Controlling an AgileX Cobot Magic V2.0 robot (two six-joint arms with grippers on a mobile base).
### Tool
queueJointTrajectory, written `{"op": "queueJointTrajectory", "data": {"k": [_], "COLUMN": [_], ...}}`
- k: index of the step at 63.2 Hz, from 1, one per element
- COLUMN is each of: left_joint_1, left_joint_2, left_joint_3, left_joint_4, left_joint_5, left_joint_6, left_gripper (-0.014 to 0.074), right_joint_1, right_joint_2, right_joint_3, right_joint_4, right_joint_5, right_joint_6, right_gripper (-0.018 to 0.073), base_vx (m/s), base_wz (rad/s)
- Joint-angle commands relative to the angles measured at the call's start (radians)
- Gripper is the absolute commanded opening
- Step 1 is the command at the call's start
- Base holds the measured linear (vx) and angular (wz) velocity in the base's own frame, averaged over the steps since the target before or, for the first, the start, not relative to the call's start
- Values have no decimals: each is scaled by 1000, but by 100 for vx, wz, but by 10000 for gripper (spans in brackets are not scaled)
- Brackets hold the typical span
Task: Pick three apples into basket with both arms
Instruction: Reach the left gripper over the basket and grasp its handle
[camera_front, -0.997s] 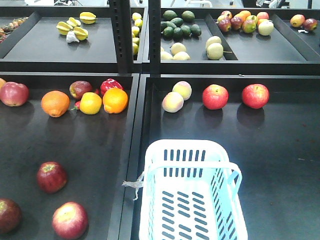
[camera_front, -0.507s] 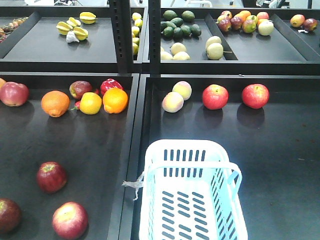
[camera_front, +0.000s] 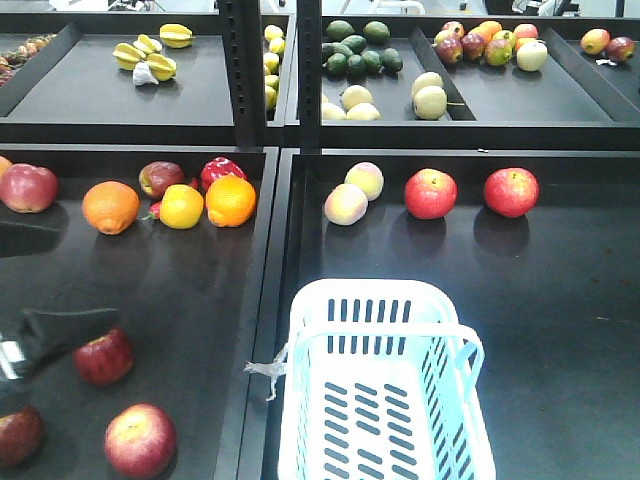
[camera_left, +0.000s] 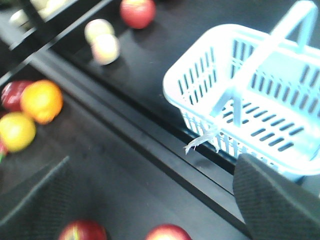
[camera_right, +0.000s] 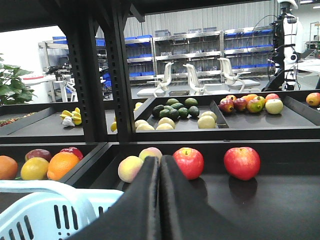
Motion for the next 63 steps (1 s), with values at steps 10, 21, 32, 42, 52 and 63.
{"op": "queueJointTrajectory", "data": {"k": [10,21,32,42,52,63], "left_joint_1": [-167,-289,-399,-494,-558,-599], "left_joint_2": [128,247,371,461,548,652], "left_joint_3": [-50,-115,-175,-229,-305,-390], "left_joint_4": [-51,-49,6,96,120,166], "left_joint_5": [-188,-235,-250,-280,-286,-286], "left_joint_6": [117,172,172,172,171,153], "left_gripper": [608,606,602,587,587,587], "right_joint_1": [-1,-1,-1,-1,-1,-1], "right_joint_2": [-10,-10,-10,-10,-10,-10], "right_joint_3": [14,14,14,14,14,14], "right_joint_4": [-3,-3,-3,-3,-3,-3], "right_joint_5": [-75,-75,-75,-75,-75,-75], "right_joint_6": [0,0,0,0,0,0], "right_gripper": [-9,-9,-9,-9,-9,-9], "base_vx": [0,0,0,0,0,0], "base_wz": [0,0,0,0,0,0]}}
